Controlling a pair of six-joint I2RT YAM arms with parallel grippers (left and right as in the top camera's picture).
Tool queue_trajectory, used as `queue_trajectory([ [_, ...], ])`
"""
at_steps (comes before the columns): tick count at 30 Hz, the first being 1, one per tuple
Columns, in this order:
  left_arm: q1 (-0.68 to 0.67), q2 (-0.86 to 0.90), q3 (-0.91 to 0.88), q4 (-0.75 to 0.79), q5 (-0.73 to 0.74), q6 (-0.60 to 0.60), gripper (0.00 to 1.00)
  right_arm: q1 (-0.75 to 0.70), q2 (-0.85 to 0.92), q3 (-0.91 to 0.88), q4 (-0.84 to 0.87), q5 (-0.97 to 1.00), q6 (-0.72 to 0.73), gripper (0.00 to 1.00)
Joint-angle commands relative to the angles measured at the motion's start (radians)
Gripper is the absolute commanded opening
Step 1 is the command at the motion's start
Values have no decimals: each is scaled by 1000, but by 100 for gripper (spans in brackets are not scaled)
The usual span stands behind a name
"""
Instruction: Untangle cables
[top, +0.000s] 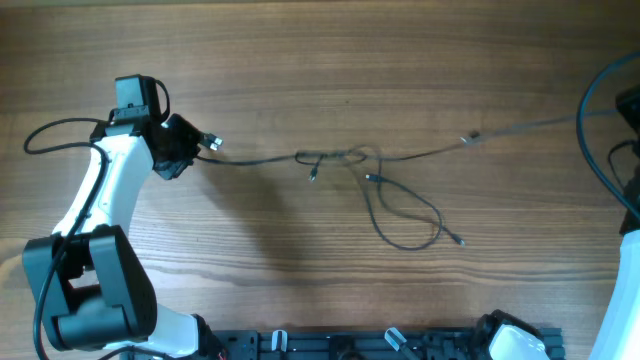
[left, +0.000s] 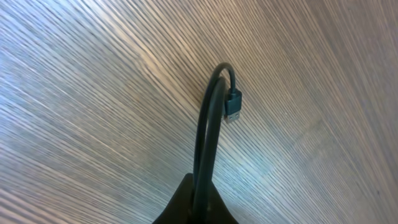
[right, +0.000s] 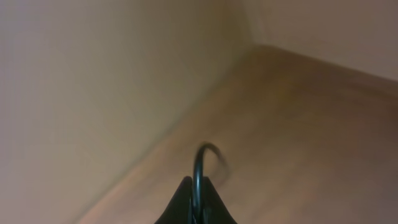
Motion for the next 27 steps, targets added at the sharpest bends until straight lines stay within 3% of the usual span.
queue_trajectory([
  [1,5,-2,-5,3,-69,-31,4,-2,8,22,-37,203,6,5],
  [9,4,-2,-5,-8,-68,-34,4,-2,33,22,10,189,-21,7],
  [13,-4,-2,-5,-9,-61,-33,4,0,47,19,-117,-150,-59,8],
  [16,-32,-2,-5,-7,-60,-33,4,53,76,3,-196,-475,-266,8],
  [19,-57,-2,-5,-7,-61,-33,4,158,109,-8,-249,-675,-468,8],
  [21,-70,-2,-5,-8,-61,-33,4,237,142,-9,-288,-600,-494,10],
  [26,-90,-2,-5,-8,-61,-33,4,357,270,-9,-356,-331,-406,15],
  [27,-90,-2,-5,-8,-61,-33,4,371,300,-9,-361,-329,-407,36],
])
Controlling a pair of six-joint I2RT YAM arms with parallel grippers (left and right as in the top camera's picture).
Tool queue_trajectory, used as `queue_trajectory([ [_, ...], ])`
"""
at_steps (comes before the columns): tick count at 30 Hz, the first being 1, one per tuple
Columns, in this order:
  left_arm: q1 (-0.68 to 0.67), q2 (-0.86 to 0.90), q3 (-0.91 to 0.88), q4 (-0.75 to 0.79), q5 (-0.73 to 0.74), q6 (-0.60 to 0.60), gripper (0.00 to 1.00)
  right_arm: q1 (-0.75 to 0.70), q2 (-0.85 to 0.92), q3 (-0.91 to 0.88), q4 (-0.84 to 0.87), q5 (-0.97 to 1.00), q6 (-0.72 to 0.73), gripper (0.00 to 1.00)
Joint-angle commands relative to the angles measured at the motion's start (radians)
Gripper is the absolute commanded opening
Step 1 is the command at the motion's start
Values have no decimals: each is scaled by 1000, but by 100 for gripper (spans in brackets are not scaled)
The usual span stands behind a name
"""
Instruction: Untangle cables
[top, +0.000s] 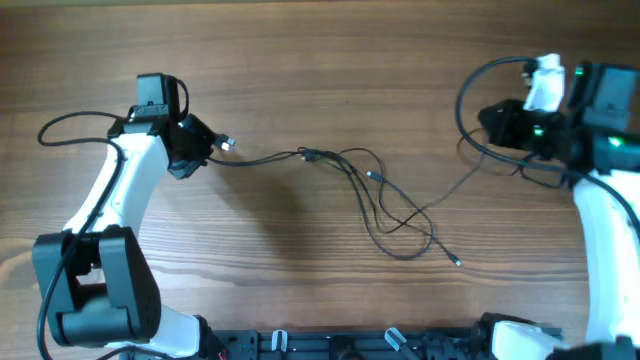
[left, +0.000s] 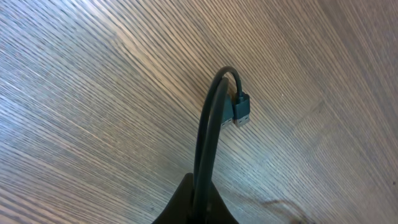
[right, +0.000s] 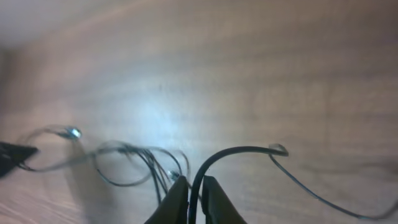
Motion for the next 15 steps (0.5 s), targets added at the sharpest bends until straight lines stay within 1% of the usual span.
queue_trajectory([
  [1,-6,-2,-5,0,-17,-9,4,55,117,-7,-19,101,-5,60],
  [2,-6,-2,-5,0,-17,-9,4,64,145,-7,-18,101,-4,100],
  [6,-6,-2,-5,-1,-17,-9,4,68,233,-7,6,101,106,100],
  [9,-6,-2,-5,-1,-17,-9,4,67,245,-7,-14,100,152,100],
  [13,-6,-2,-5,0,-17,-9,4,73,196,-6,-100,77,118,100],
  [15,-6,-2,-5,0,-17,-9,4,92,154,-6,-182,71,100,100],
])
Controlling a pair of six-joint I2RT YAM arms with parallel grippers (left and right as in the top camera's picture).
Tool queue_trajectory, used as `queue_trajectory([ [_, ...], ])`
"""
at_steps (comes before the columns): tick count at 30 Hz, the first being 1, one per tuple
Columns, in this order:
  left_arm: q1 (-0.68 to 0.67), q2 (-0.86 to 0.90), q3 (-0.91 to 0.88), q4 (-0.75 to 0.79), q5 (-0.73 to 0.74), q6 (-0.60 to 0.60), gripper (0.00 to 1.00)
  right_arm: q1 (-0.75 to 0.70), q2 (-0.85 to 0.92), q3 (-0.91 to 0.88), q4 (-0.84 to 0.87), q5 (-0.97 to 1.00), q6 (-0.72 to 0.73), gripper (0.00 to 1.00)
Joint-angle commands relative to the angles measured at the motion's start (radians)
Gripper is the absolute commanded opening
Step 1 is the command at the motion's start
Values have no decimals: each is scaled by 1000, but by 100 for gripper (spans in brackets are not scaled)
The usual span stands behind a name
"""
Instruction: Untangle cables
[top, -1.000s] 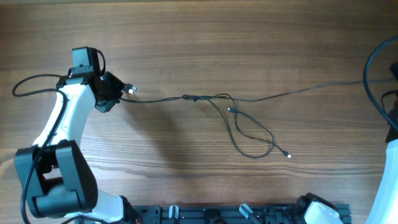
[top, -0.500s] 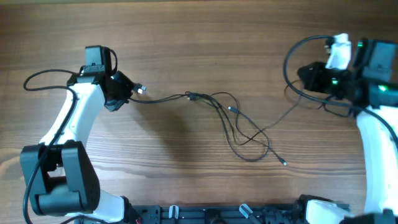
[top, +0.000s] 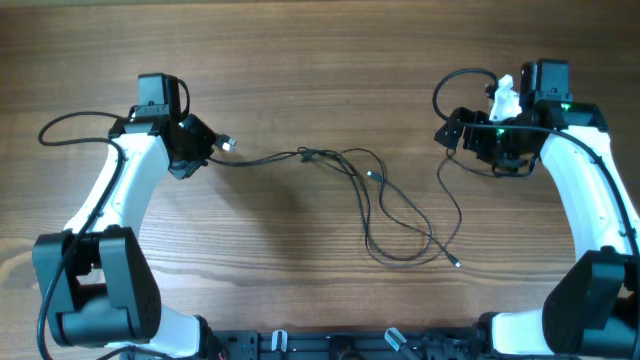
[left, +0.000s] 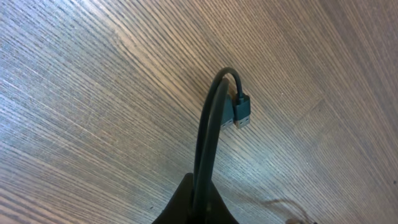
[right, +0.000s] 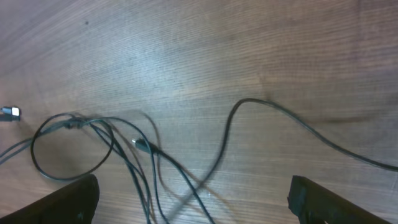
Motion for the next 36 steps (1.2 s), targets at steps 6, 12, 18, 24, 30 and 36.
queue_trajectory([
  [6,-4,-2,-5,0,-17,-6,4,122,-216,-2,-198,76,122,100],
  [12,-4,-2,-5,7,-17,-6,4,359,-288,-34,-222,123,9,100],
  [18,-4,-2,-5,8,-17,-6,4,570,-245,-203,-131,122,52,79],
  [24,-4,-2,-5,8,-17,-6,4,715,-226,-331,14,74,68,80],
  [30,-4,-2,-5,8,-17,-6,4,816,-162,-474,229,177,168,68],
  [36,-4,-2,-5,8,-17,-6,4,820,-51,-484,256,148,166,54],
])
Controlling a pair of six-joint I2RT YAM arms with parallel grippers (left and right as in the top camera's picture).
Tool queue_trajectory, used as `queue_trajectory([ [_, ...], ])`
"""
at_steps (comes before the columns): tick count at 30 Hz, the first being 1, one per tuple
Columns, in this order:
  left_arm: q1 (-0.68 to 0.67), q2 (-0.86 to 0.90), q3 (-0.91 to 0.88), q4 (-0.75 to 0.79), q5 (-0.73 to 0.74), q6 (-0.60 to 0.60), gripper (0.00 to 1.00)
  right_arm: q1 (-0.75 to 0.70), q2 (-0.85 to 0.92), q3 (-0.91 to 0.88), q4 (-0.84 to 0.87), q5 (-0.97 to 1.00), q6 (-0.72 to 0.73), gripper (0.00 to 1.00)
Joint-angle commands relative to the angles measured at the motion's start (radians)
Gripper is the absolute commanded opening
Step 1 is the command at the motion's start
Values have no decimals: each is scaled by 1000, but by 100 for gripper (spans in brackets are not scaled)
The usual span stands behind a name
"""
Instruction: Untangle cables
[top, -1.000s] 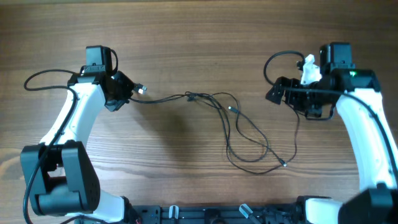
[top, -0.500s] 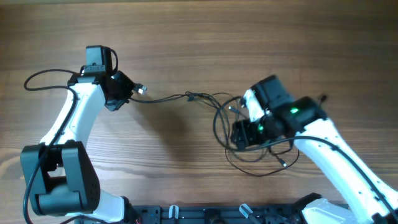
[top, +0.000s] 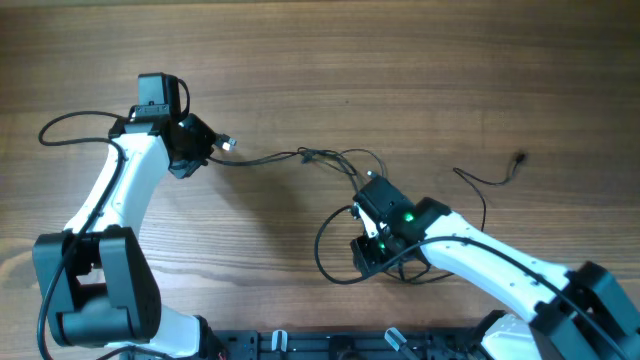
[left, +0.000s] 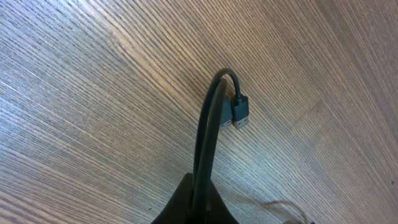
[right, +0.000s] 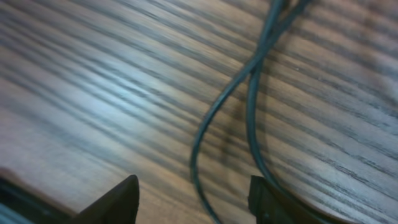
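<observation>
Thin dark cables lie knotted mid-table (top: 340, 160), with slack loops toward the front (top: 325, 250). One free end (top: 519, 158) rests at the right. My left gripper (top: 205, 145) is shut on a cable just behind its USB plug (left: 240, 114). That cable arcs up out of the left gripper's (left: 200, 202) closed fingers. My right gripper (top: 368, 255) hovers low over the front loops and stands open. In the right wrist view the right gripper (right: 194, 202) has a cable strand (right: 205, 130) running between its spread fingers (right: 115, 199), untouched as far as shows.
The wooden table (top: 300, 60) stretches bare behind the cables. A dark rail (top: 400, 342) runs along the front edge close behind my right arm. The left arm's own wiring loops out at the far left (top: 60, 125).
My right gripper was open at the table's upper right; now it is low over the front cable loops at centre. The slack has shifted left, and the freed end lies at the right. Left gripper unchanged.
First the right gripper, off the right edge, held a cable end with the line stretched taut. Then it was back over the table, still shut, with the cable slack. Then it stood open with the end released. Now it is over the centre loops. The left kept its hold throughout.
</observation>
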Motion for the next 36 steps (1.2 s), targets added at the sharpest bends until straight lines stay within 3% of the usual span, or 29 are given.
queue_trajectory([
  [1,-4,-2,-5,3,-17,-6,4,4,71,-3,19,-27,18,51],
  [5,-4,-2,-5,3,-17,-5,4,4,95,-2,33,-127,27,16],
  [7,-4,-2,-5,3,-17,-5,4,2,89,8,34,-126,52,5],
  [12,-3,-2,-5,2,-27,-2,4,-29,31,154,-71,-87,54,5],
  [17,-1,-2,-5,-29,-184,-1,4,-134,-122,346,-283,237,72,5],
  [21,22,-2,-5,-80,-307,2,4,-288,-256,378,-320,387,103,5],
  [30,114,-2,-5,-116,-328,2,4,-775,-406,378,-306,391,125,5],
  [36,157,-2,-5,-118,-326,1,4,-923,-387,375,-272,233,57,5],
])
